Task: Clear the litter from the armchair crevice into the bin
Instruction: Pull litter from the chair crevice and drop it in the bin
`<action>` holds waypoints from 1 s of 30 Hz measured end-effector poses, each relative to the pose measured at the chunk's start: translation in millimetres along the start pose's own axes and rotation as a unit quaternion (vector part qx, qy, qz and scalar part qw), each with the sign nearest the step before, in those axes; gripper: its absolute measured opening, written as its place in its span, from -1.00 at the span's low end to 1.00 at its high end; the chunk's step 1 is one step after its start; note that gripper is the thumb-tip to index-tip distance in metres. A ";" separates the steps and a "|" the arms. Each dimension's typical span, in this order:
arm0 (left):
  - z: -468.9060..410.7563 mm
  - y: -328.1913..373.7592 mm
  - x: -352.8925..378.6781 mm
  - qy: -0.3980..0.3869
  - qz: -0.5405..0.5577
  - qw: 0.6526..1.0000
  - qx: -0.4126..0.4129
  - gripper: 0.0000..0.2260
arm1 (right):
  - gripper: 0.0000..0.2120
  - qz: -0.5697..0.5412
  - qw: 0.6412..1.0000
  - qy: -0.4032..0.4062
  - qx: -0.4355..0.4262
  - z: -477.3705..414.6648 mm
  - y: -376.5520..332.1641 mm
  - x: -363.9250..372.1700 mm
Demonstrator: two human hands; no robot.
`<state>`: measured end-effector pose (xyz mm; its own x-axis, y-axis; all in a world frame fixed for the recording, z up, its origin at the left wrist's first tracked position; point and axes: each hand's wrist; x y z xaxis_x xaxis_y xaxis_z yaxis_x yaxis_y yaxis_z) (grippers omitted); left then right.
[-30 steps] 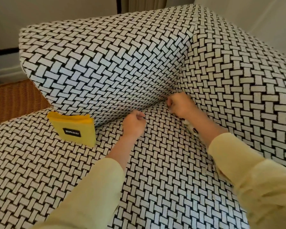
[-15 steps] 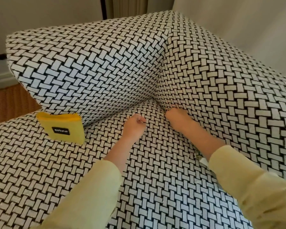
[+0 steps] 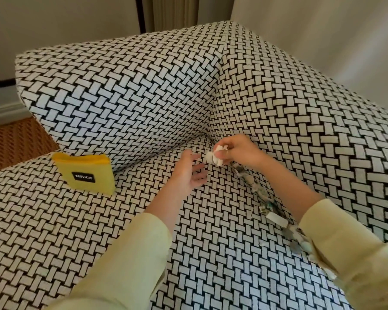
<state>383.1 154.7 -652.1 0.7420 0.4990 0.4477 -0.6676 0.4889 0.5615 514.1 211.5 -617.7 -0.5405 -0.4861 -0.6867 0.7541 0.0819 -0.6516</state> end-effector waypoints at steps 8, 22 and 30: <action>1.5 1.3 20.2 -0.055 0.082 0.995 0.027 -0.79 | -0.68 0.005 0.999 0.003 -0.043 -3.4 -5.4 17.6; -15.3 3.7 -5.1 0.050 0.010 0.999 0.010 -0.67 | -0.77 0.355 0.929 0.082 0.066 -49.1 19.1 37.6; -19.2 0.6 -4.7 0.032 0.040 0.999 -0.011 -0.84 | -0.89 0.162 0.982 0.096 -0.017 -23.0 6.0 32.0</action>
<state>378.0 166.4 -667.2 0.6807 0.5815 0.4456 -0.7268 0.4598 0.5102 492.7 216.5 -651.0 -0.3364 -0.2578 -0.9057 0.8874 0.2352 -0.3966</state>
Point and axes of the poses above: each hand's wrist, its own z-axis away from the middle knuckle, its own x-axis out of the palm, y = z × x, and after that the axes turned 13 degrees about z, right-handed
